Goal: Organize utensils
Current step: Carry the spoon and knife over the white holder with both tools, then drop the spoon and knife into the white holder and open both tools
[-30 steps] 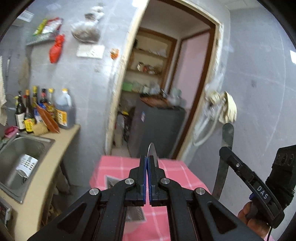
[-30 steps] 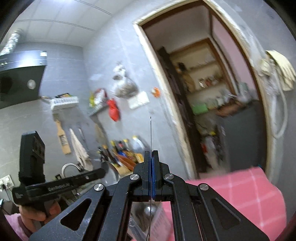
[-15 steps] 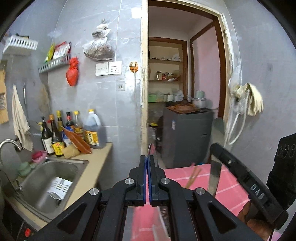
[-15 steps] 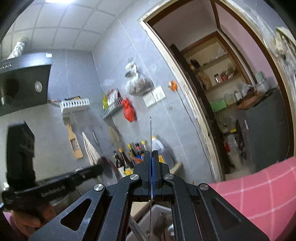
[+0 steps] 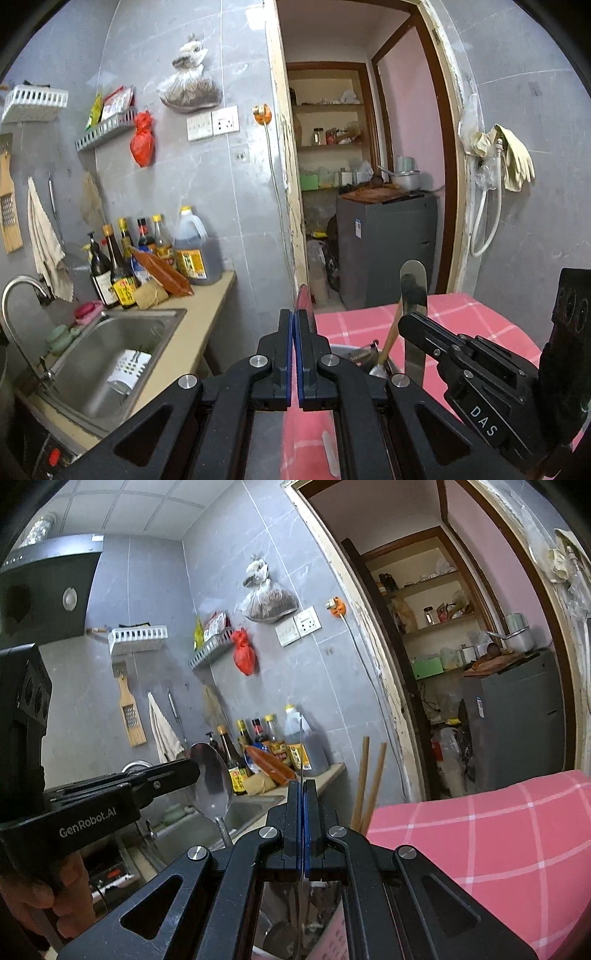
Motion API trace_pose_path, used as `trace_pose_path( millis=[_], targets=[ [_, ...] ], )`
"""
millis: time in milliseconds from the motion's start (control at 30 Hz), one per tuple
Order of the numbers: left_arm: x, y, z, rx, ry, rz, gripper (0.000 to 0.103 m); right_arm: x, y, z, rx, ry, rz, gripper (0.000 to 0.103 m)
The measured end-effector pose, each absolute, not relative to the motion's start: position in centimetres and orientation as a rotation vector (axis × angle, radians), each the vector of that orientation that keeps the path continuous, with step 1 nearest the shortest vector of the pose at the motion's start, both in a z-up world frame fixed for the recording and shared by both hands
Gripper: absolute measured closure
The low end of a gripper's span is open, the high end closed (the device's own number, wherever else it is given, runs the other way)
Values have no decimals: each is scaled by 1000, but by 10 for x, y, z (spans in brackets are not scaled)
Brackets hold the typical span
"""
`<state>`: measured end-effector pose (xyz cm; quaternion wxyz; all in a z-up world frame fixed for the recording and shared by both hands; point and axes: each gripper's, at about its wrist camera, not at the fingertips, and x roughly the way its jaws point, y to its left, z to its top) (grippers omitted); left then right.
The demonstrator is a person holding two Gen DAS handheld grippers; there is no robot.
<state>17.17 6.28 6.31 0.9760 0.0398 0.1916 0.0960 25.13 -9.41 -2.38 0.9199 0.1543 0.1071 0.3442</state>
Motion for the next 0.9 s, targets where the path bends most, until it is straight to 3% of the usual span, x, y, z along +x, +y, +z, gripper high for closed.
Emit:
trace_pose_path(
  millis=[667, 800, 900],
  targets=[
    [172, 92, 39, -235, 500, 44, 98, 247, -103, -34, 289, 300, 696, 97],
    [166, 95, 39, -253, 493, 40, 95, 243, -107, -28, 297, 292, 673, 86],
    [162, 95, 42, -253, 482, 47, 84, 237, -113, -21, 295, 278, 648, 76]
  ],
)
